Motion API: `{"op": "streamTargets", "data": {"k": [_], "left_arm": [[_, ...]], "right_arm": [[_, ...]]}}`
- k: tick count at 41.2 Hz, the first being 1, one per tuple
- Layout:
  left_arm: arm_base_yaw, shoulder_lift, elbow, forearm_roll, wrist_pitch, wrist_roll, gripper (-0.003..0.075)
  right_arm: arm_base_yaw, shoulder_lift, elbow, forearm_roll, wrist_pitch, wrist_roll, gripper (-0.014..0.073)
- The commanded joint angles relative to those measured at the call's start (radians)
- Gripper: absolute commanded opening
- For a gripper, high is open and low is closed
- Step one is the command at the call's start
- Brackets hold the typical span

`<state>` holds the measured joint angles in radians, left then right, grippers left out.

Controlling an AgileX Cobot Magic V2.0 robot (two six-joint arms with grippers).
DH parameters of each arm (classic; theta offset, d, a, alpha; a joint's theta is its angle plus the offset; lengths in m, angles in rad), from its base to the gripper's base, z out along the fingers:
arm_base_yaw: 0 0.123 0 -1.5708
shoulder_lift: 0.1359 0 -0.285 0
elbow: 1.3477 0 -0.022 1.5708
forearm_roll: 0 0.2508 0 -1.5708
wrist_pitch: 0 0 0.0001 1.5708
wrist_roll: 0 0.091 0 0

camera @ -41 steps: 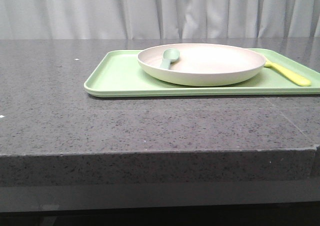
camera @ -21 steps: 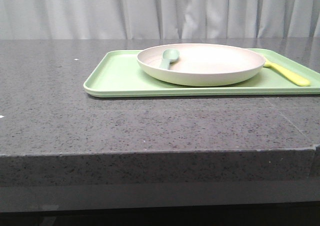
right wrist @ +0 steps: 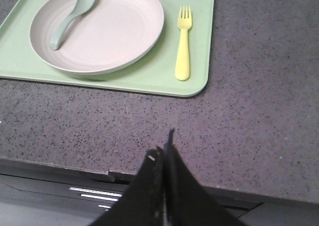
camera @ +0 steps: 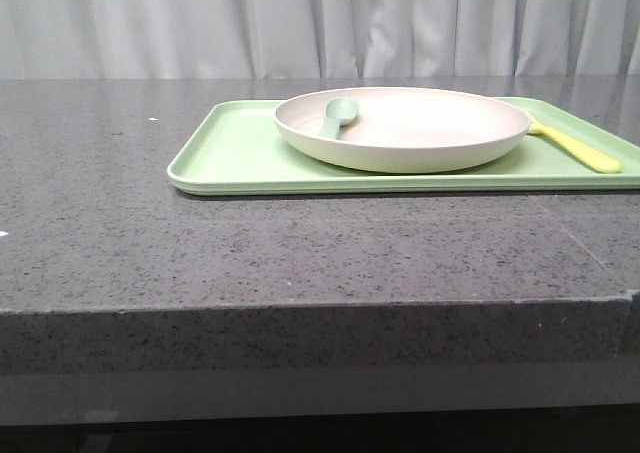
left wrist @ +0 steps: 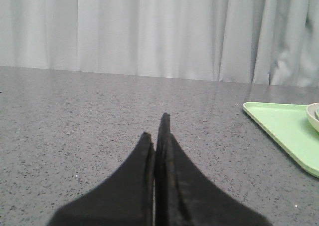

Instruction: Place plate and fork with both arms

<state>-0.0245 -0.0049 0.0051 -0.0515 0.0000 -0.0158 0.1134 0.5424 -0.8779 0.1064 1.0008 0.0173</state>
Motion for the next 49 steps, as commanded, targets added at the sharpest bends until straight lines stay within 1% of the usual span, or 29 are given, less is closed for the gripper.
{"op": "streamTargets", "data": {"k": [1,43,45,49], "left_arm": [[-0.006,-0.024,0.004,0.002,-0.085,-0.011,-0.0018],[-0.006,-0.022,0.004,0.002,-0.085,-0.011,-0.0018],[-0.006,-0.022,0.004,0.002,-0.085,-0.011,-0.0018],[-0.006,-0.022,0.004,0.002,-0.085,-0.011,-0.0018]], "right_arm": [[0.000,0.005,-0.022,-0.005,-0.065,-0.008,-0.0067],[-0.002,0.004,-0.019,-0.005,-0.068,-0.008,-0.0067],[-0.011,-0.009,-0.006,-0.041,-0.090,-0.008,-0.0067],[-0.048,-0.055,0.073,-0.061,-0.210,-0.008,-0.0067]]}}
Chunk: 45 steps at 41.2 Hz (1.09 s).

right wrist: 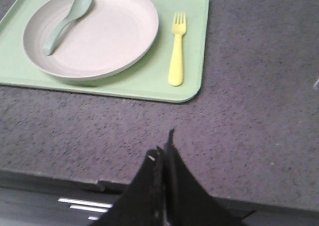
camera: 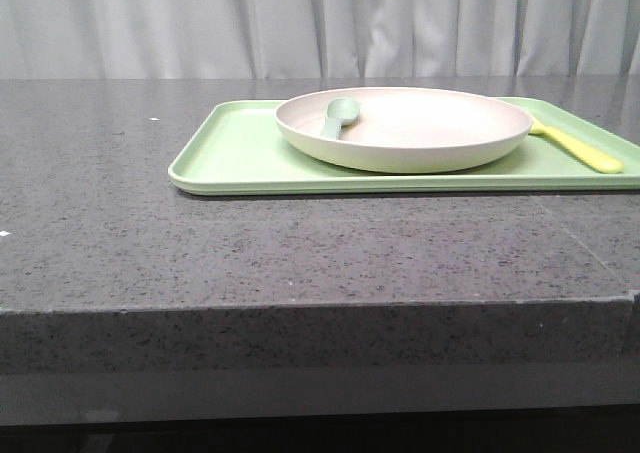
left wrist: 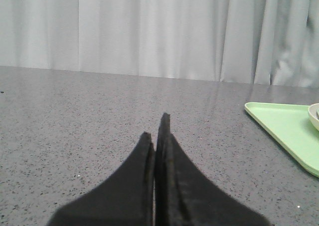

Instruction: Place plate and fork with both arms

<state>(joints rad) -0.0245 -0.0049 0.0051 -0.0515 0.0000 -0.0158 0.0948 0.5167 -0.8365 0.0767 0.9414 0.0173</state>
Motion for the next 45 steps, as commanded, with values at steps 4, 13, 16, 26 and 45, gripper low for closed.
{"op": "streamTargets", "data": {"k": [4,13,16,26,45], "left_arm": [[-0.006,-0.022,0.004,0.002,-0.086,-0.011,-0.0018],[-0.006,-0.022,0.004,0.002,-0.086,-0.011,-0.0018],[-0.006,-0.022,0.004,0.002,-0.086,-0.011,-0.0018],[-0.006,-0.022,0.004,0.002,-0.086,-0.011,-0.0018],[-0.006,-0.021,0.004,0.002,-0.086,-0.011,-0.0018]], "right_arm": [[-0.064,-0.113,0.186,-0.042,-0.345,-0.008,-0.0067],[-0.092,-0.341,0.535,-0.043,-0.680,-0.008,-0.0067],[-0.099,-0.404,0.624,-0.046,-0.778,-0.008,-0.0067],[-0.120,-0.549,0.814,-0.046,-0.941,-0.008,-0.0067],[-0.121,-0.547,0.860,-0.046,-0.998,-0.008,-0.0067]]}}
